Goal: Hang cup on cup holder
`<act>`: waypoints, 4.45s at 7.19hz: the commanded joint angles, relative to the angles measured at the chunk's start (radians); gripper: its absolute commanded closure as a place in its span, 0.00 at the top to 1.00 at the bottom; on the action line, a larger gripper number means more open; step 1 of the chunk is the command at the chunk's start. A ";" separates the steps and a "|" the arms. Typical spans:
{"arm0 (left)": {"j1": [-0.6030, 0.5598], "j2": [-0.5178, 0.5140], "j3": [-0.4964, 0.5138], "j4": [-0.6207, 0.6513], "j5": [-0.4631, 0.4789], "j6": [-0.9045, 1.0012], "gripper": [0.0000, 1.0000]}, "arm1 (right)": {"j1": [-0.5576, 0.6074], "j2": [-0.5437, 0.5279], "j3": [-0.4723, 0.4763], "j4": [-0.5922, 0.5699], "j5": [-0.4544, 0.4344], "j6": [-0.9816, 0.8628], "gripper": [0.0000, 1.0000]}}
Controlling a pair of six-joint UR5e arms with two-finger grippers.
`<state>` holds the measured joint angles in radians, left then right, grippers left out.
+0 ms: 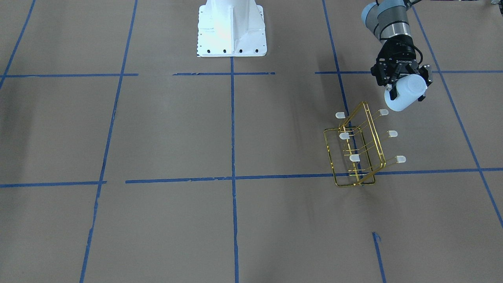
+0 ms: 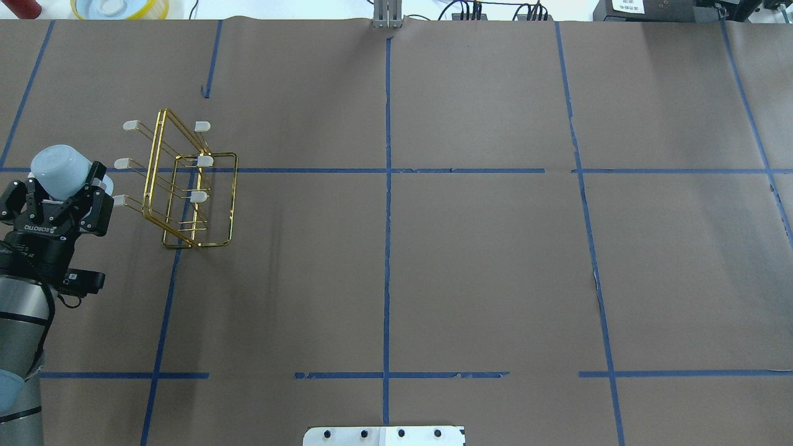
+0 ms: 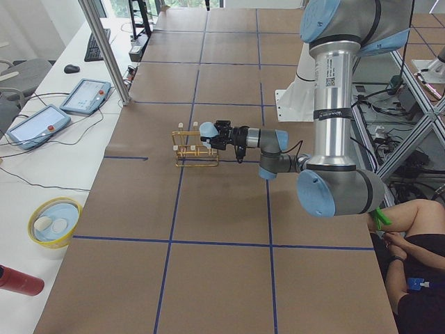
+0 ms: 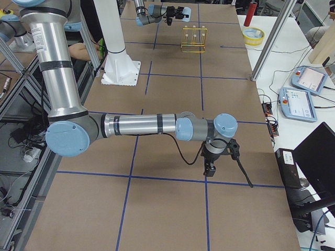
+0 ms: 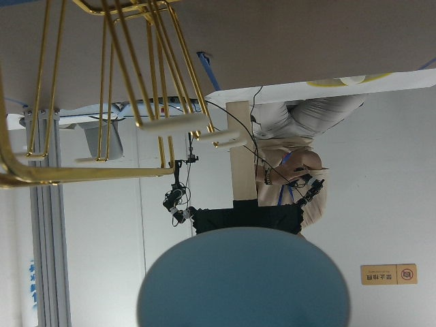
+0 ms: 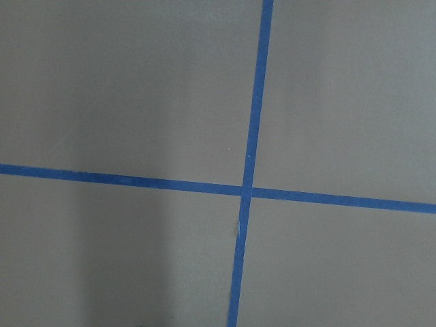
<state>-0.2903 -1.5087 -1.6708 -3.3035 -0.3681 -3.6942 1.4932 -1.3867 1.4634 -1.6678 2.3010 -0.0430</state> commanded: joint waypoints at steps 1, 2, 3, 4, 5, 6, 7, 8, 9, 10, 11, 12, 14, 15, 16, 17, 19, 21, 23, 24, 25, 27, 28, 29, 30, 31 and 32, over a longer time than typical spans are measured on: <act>0.002 -0.021 0.026 0.002 0.001 -0.018 0.00 | 0.001 0.000 0.000 0.000 0.000 0.000 1.00; 0.002 -0.019 0.022 0.002 0.001 -0.020 0.00 | 0.001 0.000 0.000 0.000 0.000 0.000 1.00; 0.005 -0.022 0.025 0.005 0.000 -0.020 0.00 | 0.001 0.000 0.000 -0.001 0.000 0.000 1.00; 0.005 -0.028 0.045 0.004 -0.002 -0.024 0.00 | 0.001 0.000 0.000 -0.001 0.000 0.000 1.00; 0.005 -0.036 0.063 0.004 -0.002 -0.024 0.00 | 0.001 0.000 0.000 0.000 0.000 0.000 1.00; 0.005 -0.051 0.078 0.004 -0.003 -0.024 0.00 | 0.001 0.000 0.000 -0.001 0.000 0.000 1.00; 0.003 -0.056 0.082 0.004 -0.005 -0.024 0.00 | 0.001 0.000 0.000 0.000 0.000 0.000 1.00; -0.001 -0.056 0.083 0.004 -0.006 -0.026 0.00 | 0.001 0.000 0.000 0.000 0.000 0.000 1.00; -0.001 -0.056 0.095 0.005 -0.006 -0.038 0.00 | 0.001 0.000 0.000 0.000 0.000 0.000 1.00; -0.001 -0.056 0.111 0.005 -0.008 -0.050 0.00 | 0.001 0.000 0.000 0.000 0.000 0.000 1.00; -0.003 -0.068 0.118 0.005 -0.008 -0.049 0.00 | 0.001 0.000 0.000 -0.001 0.000 0.000 1.00; -0.003 -0.071 0.120 0.007 -0.006 -0.049 0.00 | 0.001 0.000 0.000 0.000 0.000 0.000 1.00; -0.006 -0.077 0.123 0.015 -0.008 -0.049 0.00 | 0.001 0.000 0.000 -0.001 0.000 0.000 1.00; -0.006 -0.085 0.140 0.016 -0.008 -0.041 0.27 | 0.001 0.000 0.000 0.000 0.000 0.000 1.00; -0.006 -0.087 0.143 0.016 -0.009 -0.041 0.99 | 0.001 0.000 0.000 -0.001 0.000 0.000 1.00; -0.010 -0.085 0.140 0.015 -0.012 -0.043 1.00 | 0.001 0.000 0.000 0.000 0.000 0.000 1.00; -0.024 -0.085 0.129 0.016 -0.024 -0.033 1.00 | 0.001 0.000 0.000 0.000 0.000 0.000 1.00; -0.087 -0.074 0.033 0.077 -0.145 0.055 1.00 | 0.001 0.000 0.000 0.000 0.000 0.000 1.00; -0.198 -0.023 -0.035 0.117 -0.295 0.271 1.00 | 0.001 0.000 0.000 0.000 0.000 0.000 1.00; -0.283 0.010 -0.071 0.117 -0.413 0.416 1.00 | 0.001 0.000 0.000 -0.001 0.000 0.000 1.00; -0.337 0.046 -0.085 0.116 -0.519 0.573 1.00 | 0.001 0.000 0.000 -0.001 0.000 0.000 1.00; -0.453 0.082 -0.090 0.119 -0.735 0.927 1.00 | 0.001 0.000 0.000 0.000 0.000 0.000 1.00; -0.557 0.099 -0.090 0.117 -0.867 1.085 1.00 | -0.001 0.000 0.000 0.000 0.000 0.000 1.00; -0.634 0.110 -0.089 0.117 -0.997 1.288 1.00 | 0.001 0.000 0.000 -0.001 0.000 0.000 1.00; -0.720 0.108 -0.075 0.165 -1.116 1.433 1.00 | 0.001 0.000 0.000 -0.001 0.000 0.000 1.00; -0.810 0.096 -0.073 0.264 -1.247 1.599 1.00 | 0.001 0.000 0.000 -0.001 0.000 0.000 1.00; -0.875 0.084 -0.070 0.342 -1.326 1.783 1.00 | 0.001 0.000 0.000 0.000 0.000 0.000 1.00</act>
<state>-1.0737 -1.4124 -1.7456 -3.0575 -1.5729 -2.1303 1.4940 -1.3867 1.4634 -1.6686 2.3010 -0.0429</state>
